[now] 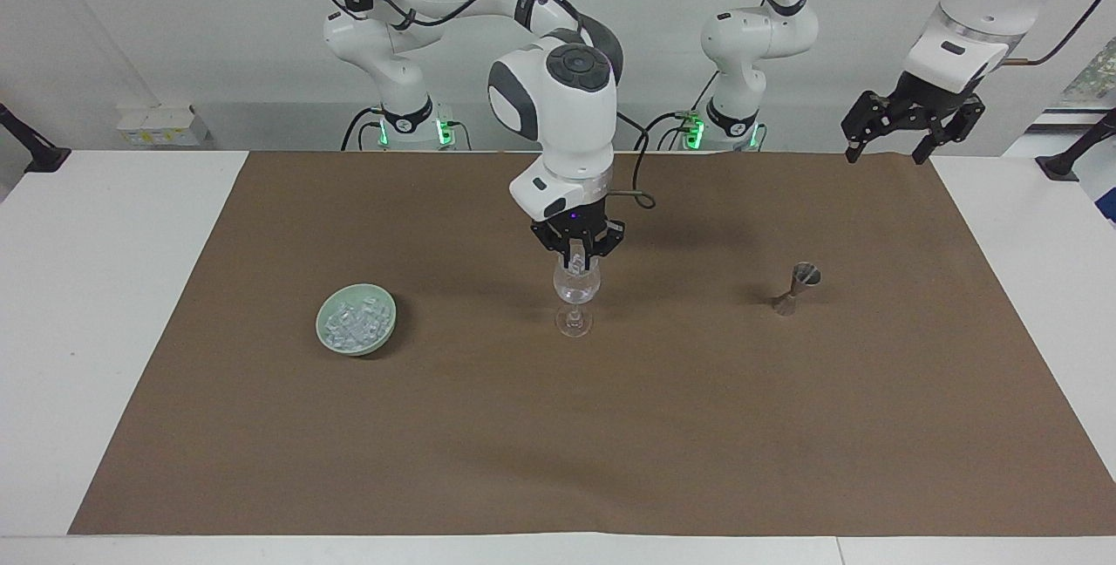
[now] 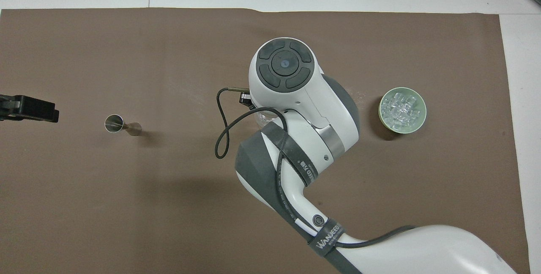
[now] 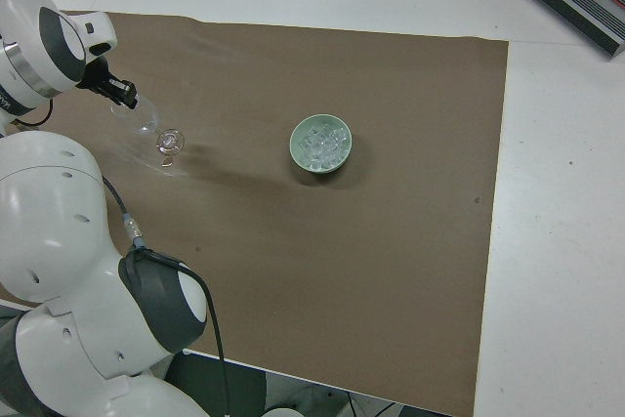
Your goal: Pour wine and add ice with both arms
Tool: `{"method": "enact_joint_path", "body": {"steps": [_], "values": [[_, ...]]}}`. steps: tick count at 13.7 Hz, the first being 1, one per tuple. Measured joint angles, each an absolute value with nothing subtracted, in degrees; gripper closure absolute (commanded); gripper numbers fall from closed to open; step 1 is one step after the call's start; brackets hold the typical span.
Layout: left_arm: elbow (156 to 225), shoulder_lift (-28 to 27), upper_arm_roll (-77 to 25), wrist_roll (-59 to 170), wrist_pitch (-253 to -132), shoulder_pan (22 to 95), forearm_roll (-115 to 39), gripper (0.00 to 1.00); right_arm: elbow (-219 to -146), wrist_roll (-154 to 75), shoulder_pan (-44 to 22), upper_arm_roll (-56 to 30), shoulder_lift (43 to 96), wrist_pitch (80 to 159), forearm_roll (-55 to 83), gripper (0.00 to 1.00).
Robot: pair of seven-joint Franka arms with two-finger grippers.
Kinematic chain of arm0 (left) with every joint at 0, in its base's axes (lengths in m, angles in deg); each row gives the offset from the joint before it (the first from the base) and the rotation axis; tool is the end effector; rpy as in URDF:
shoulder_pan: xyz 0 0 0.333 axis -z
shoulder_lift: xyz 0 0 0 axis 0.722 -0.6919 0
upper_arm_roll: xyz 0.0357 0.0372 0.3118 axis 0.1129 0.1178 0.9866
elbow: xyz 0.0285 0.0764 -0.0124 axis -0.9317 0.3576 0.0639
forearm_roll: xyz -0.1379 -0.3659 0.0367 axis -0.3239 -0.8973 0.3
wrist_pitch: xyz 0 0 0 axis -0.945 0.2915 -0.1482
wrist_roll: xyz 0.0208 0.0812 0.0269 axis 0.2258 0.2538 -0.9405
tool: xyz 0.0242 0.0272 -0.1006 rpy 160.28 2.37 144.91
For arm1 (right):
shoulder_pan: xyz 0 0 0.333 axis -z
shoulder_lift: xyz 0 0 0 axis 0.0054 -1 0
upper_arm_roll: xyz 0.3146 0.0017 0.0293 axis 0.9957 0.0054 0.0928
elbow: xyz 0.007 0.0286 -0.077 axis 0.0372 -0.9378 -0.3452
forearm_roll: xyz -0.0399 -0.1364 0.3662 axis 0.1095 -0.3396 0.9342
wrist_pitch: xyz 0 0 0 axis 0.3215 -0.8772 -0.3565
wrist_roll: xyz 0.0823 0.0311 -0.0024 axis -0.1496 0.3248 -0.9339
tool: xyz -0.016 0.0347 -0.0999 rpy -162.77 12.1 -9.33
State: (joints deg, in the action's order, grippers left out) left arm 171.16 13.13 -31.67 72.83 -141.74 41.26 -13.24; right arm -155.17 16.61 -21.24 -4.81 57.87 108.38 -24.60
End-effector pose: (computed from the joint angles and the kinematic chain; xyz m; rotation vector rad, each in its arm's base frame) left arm 0.5285 -0.0377 0.6554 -3.1366 0.1473 -0.0301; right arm 0.5868 0.3826 0.4768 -3.0920 0.3000 -0.0883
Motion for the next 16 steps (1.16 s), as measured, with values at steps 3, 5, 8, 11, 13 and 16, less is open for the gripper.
{"method": "enact_joint_path", "body": {"steps": [3,5,8,11,13,16], "values": [[171.2,13.2,-31.4,72.8,-141.8,41.2,-13.6,0.0,-155.2,16.6,-21.3,-4.8,57.9,108.4,-24.6,0.67],[171.2,13.2,-31.2,72.8,-141.7,41.2,-13.7,0.0,-155.2,16.6,-21.3,-4.8,57.9,108.4,-24.6,0.67],[171.2,13.4,-30.8,72.8,-141.6,41.1,-13.7,0.0,-155.2,16.6,-21.3,-4.8,57.9,108.4,-24.6,0.66],[171.2,13.4,-30.8,72.8,-141.4,41.1,-13.8,0.0,-155.2,16.6,-21.3,-4.8,57.9,108.4,-24.6,0.64],[171.2,13.4,-30.8,72.8,-141.2,41.1,-13.8,0.0,-155.2,16.7,-21.3,-4.8,57.9,108.4,-24.6,0.64],[171.2,13.5,-30.8,72.8,-140.7,41.1,-13.8,0.0,-155.2,16.8,-21.3,-4.8,57.9,108.4,-24.6,0.64]]}}
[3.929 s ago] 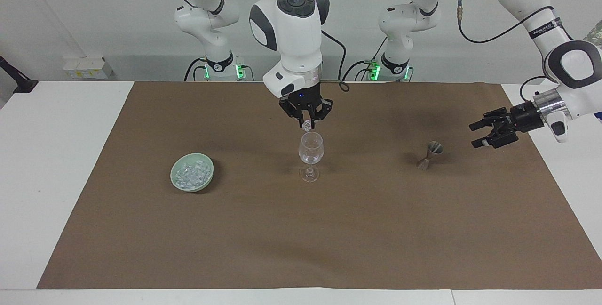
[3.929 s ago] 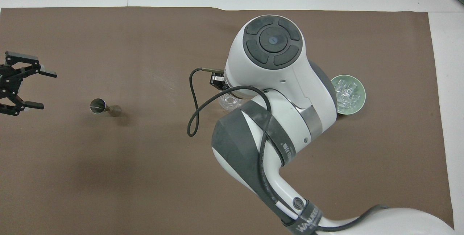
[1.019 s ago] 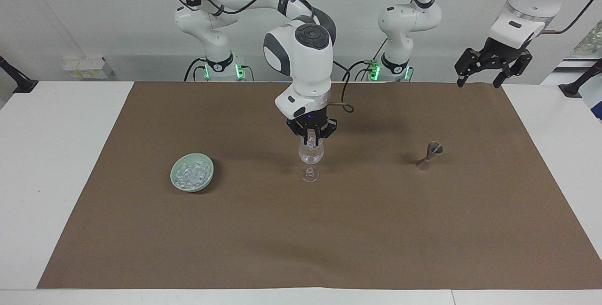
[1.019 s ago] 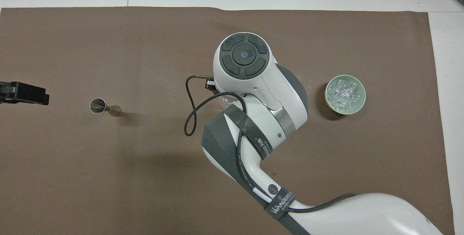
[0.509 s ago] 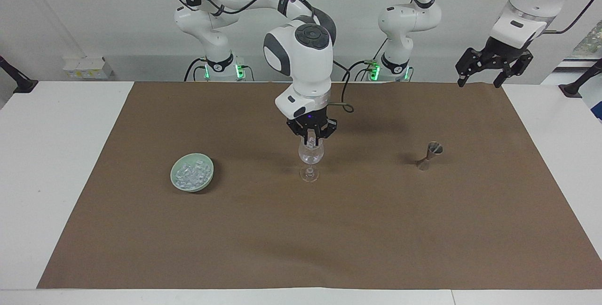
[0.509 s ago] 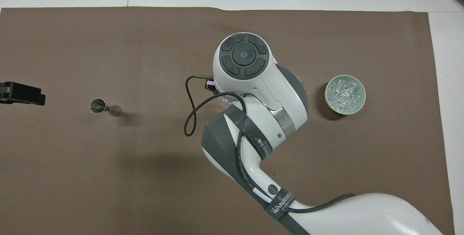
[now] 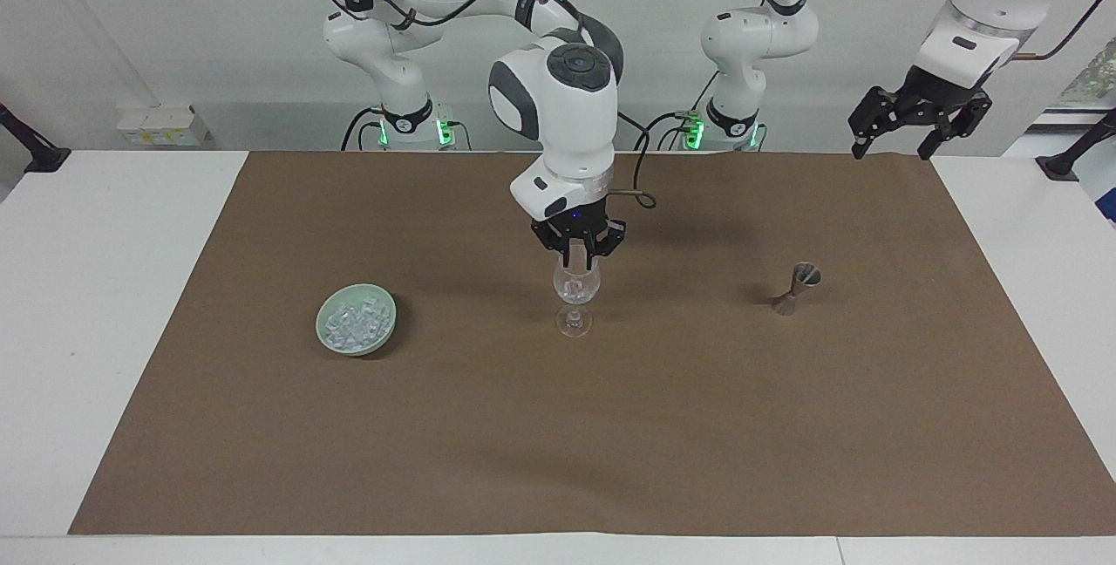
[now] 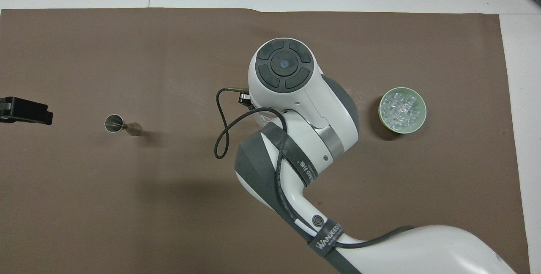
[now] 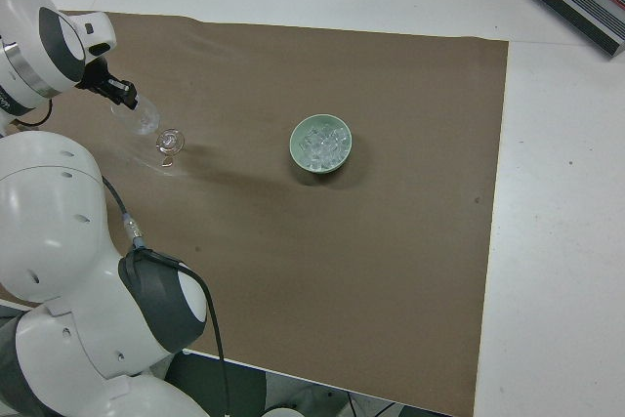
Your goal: Pour wine and add ice with both arms
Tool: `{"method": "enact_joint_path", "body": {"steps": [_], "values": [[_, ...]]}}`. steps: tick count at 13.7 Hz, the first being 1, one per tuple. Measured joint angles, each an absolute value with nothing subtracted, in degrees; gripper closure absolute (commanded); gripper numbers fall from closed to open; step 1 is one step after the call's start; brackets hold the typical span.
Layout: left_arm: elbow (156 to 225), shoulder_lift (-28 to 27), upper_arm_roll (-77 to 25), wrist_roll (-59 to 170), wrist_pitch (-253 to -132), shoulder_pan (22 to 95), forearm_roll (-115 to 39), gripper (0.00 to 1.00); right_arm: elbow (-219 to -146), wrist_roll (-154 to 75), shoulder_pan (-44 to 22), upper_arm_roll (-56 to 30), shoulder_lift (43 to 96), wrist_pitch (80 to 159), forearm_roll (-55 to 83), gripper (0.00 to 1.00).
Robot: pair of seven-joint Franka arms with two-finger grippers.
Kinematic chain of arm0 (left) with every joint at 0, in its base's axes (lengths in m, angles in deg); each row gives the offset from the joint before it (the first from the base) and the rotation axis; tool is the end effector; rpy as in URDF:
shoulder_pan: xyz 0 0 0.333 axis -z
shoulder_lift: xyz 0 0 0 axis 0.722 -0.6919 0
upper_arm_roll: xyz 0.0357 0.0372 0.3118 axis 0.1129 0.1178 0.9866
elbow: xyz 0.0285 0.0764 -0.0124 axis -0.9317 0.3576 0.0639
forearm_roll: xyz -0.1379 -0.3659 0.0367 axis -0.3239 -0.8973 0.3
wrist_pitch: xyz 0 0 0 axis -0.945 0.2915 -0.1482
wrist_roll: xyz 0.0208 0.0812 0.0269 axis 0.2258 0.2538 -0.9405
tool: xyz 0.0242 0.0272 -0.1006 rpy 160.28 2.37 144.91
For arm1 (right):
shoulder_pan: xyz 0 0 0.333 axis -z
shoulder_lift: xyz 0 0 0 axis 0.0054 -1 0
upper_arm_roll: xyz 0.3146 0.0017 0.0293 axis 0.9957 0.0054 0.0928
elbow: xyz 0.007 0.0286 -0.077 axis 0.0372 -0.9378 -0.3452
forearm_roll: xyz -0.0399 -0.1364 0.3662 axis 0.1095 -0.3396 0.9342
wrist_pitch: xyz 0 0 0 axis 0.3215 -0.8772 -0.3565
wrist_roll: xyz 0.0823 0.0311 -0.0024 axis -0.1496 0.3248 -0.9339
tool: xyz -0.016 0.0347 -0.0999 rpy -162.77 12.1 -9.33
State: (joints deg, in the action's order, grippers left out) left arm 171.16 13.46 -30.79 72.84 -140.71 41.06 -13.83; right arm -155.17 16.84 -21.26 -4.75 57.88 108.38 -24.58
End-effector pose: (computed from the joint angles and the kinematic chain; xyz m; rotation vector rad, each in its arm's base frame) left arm 0.5253 -0.0287 0.6569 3.1305 -0.1189 0.0108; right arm 0.5863 0.3833 0.4770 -3.0907 0.3043 -0.0877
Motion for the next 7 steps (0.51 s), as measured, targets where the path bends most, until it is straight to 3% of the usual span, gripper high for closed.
{"method": "enact_joint_path", "body": {"steps": [7], "values": [[171.2,13.5,-30.8,72.8,-140.3,40.9,-13.9,0.0,-155.1,17.1,-21.3,-4.8,58.3,108.2,-24.6,0.64]]}}
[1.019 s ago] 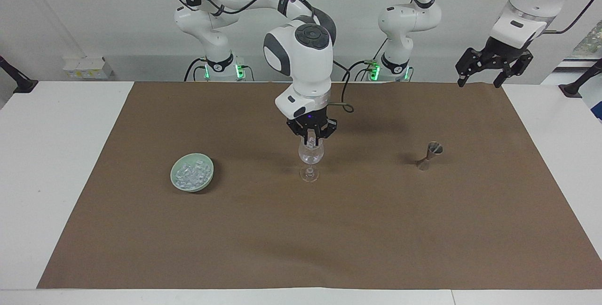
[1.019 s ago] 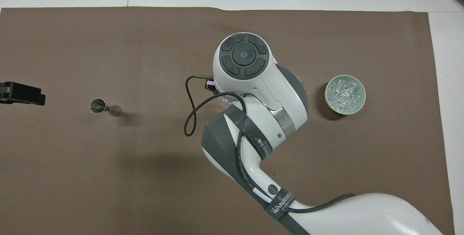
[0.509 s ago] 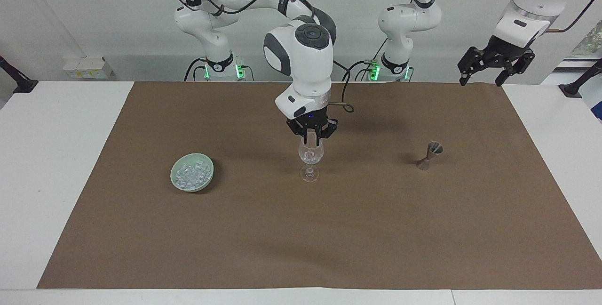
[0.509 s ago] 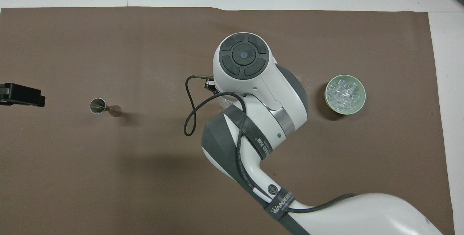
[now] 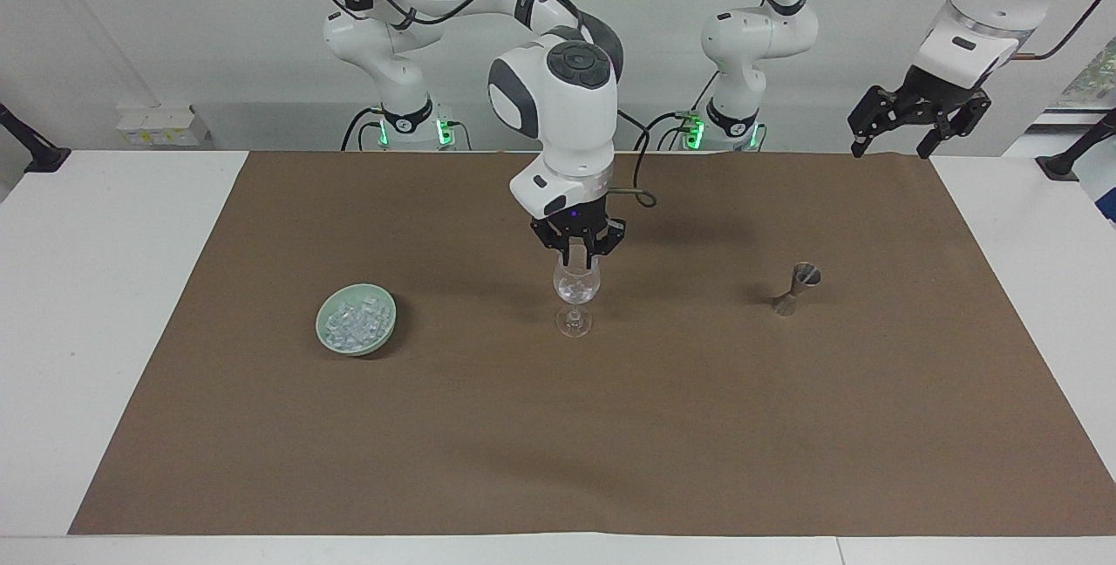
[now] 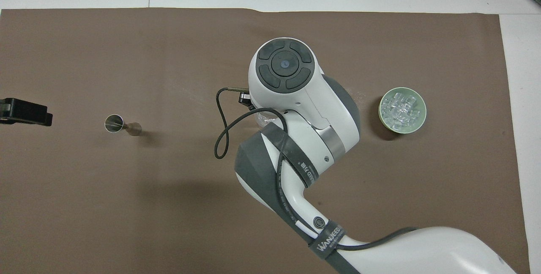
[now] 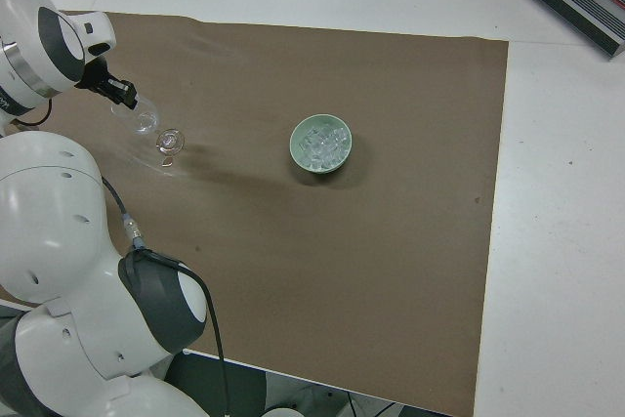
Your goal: Pour wine and add ice with both arms
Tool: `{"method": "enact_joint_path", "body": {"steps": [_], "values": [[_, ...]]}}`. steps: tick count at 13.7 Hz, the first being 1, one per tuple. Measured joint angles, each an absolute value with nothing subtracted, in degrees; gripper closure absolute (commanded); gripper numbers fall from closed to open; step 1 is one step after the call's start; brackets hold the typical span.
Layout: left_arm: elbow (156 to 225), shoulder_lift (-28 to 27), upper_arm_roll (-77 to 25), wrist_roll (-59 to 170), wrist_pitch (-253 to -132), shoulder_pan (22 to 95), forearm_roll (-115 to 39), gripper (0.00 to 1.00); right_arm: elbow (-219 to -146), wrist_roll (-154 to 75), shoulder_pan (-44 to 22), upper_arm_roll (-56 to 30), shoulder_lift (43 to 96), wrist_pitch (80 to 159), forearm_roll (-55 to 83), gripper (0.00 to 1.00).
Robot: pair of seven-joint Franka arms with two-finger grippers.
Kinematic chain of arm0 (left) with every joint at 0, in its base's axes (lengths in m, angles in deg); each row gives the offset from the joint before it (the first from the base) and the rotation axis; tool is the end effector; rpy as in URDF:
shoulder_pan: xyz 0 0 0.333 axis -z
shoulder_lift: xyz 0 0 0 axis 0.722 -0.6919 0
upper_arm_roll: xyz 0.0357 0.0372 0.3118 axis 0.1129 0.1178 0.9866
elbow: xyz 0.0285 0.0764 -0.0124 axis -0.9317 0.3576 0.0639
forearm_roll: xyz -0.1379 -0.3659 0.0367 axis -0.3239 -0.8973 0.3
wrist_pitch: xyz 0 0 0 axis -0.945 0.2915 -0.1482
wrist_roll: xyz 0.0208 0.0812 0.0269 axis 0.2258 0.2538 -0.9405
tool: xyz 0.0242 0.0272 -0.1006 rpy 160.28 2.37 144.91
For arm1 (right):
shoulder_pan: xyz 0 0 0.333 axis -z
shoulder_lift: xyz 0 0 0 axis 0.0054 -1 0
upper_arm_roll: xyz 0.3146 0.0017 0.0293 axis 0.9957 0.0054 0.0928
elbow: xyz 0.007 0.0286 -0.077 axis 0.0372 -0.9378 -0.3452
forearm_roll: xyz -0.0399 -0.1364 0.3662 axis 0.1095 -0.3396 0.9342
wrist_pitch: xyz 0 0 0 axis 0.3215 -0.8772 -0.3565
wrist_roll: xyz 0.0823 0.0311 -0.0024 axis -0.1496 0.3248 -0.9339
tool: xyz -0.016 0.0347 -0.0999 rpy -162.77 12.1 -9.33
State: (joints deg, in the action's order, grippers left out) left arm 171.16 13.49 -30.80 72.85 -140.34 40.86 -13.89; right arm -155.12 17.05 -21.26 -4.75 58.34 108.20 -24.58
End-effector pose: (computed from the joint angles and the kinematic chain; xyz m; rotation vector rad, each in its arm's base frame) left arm 0.5245 -0.0271 0.6566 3.1298 -0.1141 0.0016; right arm 0.5851 0.3827 0.4826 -3.0877 0.3099 -0.0960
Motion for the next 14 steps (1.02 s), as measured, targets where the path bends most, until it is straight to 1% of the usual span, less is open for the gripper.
{"method": "enact_joint_path", "body": {"steps": [6,7,10,11,13,14], "values": [[171.2,13.5,-30.8,72.8,-140.3,40.7,-13.9,0.0,-155.0,17.1,-21.1,-4.8,61.4,108.1,-24.6,0.61],[171.2,13.5,-30.8,72.8,-140.3,40.7,-13.9,0.0,-155.0,17.1,-21.0,-4.9,62.3,107.9,-24.6,0.57],[171.2,13.5,-30.8,72.8,-140.2,40.7,-13.9,0.0,-155.1,17.1,-20.3,-5.2,64.8,106.2,-24.6,0.55],[171.2,13.5,-30.8,72.8,-140.2,40.7,-13.9,0.0,-155.2,17.1,-19.6,-5.3,65.7,105.7,-24.6,0.5],[171.2,13.5,-30.8,72.8,-140.2,40.7,-13.9,0.0,-155.8,17.1,-17.6,-5.3,67.8,104.3,-24.6,0.37],[171.2,13.5,-30.8,72.8,-140.2,40.7,-13.9,0.0,-156.3,17.1,-16.3,-5.3,69.2,103.5,-24.6,0.33]]}}
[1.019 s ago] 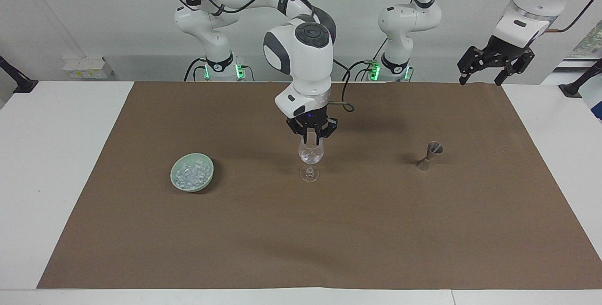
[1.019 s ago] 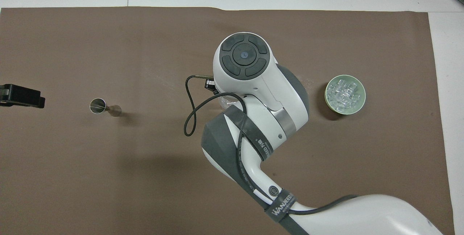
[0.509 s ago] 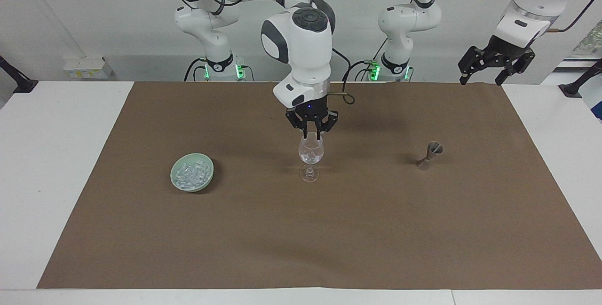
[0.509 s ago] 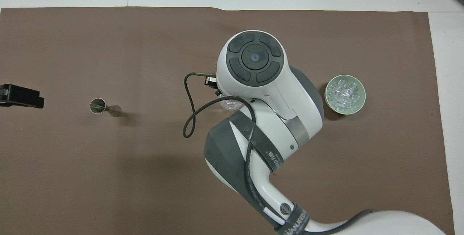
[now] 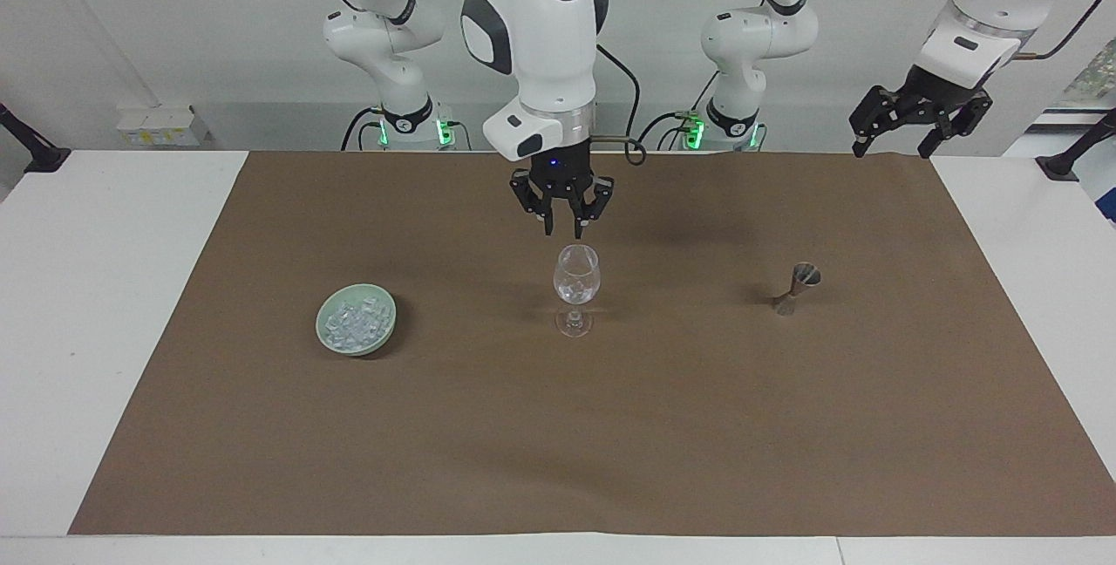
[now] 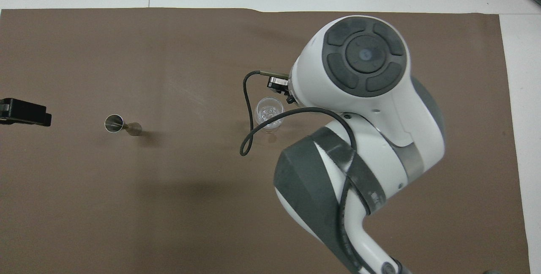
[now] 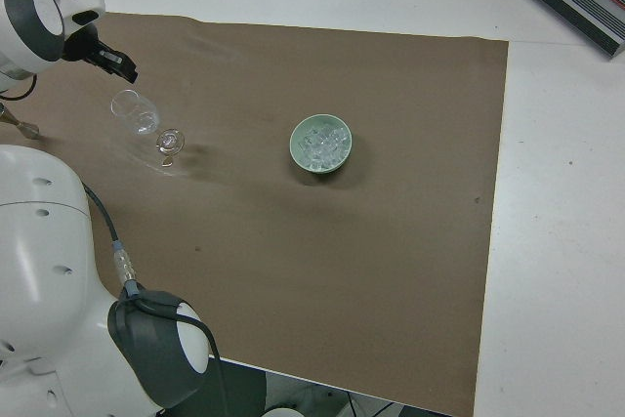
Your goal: Pour wine and add ice with both arms
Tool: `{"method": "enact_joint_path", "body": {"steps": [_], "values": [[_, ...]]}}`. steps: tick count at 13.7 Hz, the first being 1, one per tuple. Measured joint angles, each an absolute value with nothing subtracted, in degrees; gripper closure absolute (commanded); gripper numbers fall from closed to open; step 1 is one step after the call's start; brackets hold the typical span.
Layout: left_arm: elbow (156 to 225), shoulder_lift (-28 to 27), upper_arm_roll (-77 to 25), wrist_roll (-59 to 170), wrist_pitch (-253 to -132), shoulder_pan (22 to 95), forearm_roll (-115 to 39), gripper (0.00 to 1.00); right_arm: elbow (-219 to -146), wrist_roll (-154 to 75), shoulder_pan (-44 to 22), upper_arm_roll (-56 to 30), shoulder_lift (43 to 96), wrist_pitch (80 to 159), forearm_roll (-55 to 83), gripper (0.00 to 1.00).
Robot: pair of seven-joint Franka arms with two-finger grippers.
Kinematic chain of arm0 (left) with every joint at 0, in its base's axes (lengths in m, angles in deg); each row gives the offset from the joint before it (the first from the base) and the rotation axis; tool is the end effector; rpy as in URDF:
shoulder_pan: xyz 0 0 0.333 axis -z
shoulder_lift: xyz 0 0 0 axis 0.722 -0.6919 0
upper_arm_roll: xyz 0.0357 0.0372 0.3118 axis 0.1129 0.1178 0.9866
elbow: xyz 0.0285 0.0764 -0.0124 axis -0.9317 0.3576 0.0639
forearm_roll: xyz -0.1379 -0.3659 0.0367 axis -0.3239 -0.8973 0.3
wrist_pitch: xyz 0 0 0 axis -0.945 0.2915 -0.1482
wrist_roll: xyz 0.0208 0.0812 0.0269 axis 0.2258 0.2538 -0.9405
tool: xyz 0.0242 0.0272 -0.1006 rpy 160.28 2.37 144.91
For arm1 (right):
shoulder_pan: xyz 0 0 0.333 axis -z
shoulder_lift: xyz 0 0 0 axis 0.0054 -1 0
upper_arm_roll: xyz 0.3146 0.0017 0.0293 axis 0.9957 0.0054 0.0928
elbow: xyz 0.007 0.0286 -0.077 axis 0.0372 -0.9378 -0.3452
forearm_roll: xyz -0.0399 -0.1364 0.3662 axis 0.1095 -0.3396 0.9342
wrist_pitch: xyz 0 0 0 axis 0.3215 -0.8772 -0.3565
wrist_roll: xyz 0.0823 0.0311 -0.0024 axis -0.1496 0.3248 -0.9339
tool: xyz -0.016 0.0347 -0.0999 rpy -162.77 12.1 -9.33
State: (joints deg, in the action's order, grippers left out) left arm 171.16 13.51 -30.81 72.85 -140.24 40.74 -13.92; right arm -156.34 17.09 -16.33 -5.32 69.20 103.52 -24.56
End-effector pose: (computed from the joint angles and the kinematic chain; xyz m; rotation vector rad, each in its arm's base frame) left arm 0.5243 -0.0261 0.6566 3.1295 -0.1111 -0.0006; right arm 0.5734 0.3108 0.5893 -3.0535 0.4557 -0.2444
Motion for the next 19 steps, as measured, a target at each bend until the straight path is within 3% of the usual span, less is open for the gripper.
{"method": "enact_joint_path", "body": {"steps": [3,7,14,19], "values": [[171.2,13.5,-30.8,72.8,-140.2,40.7,-13.9,0.0,-158.6,15.9,-12.8,-5.3,73.5,101.3,-24.2,0.0],[171.2,13.5,-30.8,72.8,-140.2,40.7,-13.9,0.0,-160.1,12.0,-8.3,-5.4,77.1,99.3,-24.1,0.0],[171.2,13.5,-30.8,72.8,-140.2,40.7,-13.9,0.0,-160.2,-0.1,3.1,-3.2,84.4,89.0,-19.7,0.0],[171.2,13.5,-30.8,72.8,-140.2,40.7,-13.9,0.0,-159.7,-6.8,5.4,-4.0,88.7,81.2,-16.9,0.0]]}}
